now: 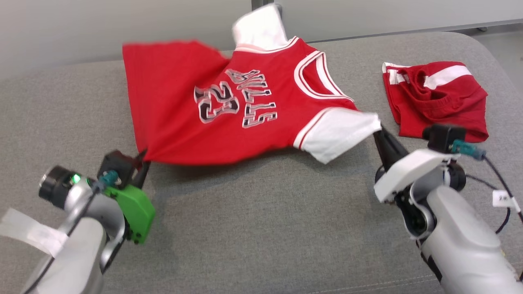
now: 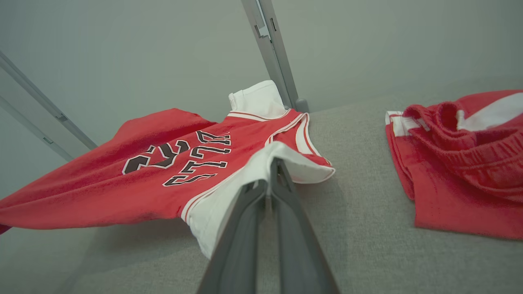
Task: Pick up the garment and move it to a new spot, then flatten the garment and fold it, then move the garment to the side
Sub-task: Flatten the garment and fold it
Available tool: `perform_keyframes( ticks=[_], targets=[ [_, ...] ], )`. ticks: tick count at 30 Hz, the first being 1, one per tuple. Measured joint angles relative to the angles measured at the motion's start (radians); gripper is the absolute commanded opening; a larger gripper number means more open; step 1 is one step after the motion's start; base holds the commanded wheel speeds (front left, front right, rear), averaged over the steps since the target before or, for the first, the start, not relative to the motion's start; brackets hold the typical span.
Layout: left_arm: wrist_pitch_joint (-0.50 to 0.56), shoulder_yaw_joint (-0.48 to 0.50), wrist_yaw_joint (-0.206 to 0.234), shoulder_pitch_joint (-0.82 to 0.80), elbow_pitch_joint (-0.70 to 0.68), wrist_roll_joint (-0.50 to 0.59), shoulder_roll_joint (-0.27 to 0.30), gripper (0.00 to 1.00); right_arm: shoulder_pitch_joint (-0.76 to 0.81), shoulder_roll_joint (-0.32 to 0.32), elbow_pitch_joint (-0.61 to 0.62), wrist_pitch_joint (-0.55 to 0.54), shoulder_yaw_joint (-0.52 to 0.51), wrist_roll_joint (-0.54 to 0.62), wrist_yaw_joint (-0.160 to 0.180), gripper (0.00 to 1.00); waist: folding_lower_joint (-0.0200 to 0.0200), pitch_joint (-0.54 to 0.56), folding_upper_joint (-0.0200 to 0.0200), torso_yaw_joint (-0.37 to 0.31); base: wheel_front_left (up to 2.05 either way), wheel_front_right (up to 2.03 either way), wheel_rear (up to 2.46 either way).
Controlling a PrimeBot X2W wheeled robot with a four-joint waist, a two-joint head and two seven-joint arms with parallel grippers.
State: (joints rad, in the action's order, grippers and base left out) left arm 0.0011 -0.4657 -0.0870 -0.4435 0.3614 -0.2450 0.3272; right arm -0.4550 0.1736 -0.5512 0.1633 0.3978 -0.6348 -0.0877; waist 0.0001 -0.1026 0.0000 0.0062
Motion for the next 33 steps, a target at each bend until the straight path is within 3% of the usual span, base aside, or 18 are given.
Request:
perform_keyframes(
  ticks=[6, 10, 20, 33],
  targets=[
    [-0.005, -0.053, -0.007, 0.087, 0.080, 0.005, -0.005, 0.00, 0.096, -0.028, -0.034, 0.010, 0.020, -0.017, -0.009, 0.00, 0.0000, -0.020, 0.0000, -0.015, 0.00, 0.00, 0.00],
    [-0.028, -0.057, -0.007, 0.086, 0.089, 0.021, -0.007, 0.00, 0.097, -0.006, -0.011, 0.034, 0.013, -0.017, -0.015, 0.00, 0.0000, -0.024, 0.0000, -0.023, 0.00, 0.00, 0.00],
    [-0.070, -0.018, 0.027, 0.108, 0.087, 0.039, 0.043, 0.00, 0.202, 0.027, 0.112, 0.043, 0.047, -0.028, -0.026, 0.00, 0.0000, 0.001, 0.0000, -0.041, 0.00, 0.00, 0.00],
    [-0.108, 0.023, 0.075, 0.253, -0.009, 0.039, 0.117, 0.00, 0.315, 0.088, 0.351, -0.047, 0.098, -0.083, -0.034, 0.00, 0.0000, 0.047, 0.0000, -0.120, 0.00, 0.00, 0.00]
  ],
)
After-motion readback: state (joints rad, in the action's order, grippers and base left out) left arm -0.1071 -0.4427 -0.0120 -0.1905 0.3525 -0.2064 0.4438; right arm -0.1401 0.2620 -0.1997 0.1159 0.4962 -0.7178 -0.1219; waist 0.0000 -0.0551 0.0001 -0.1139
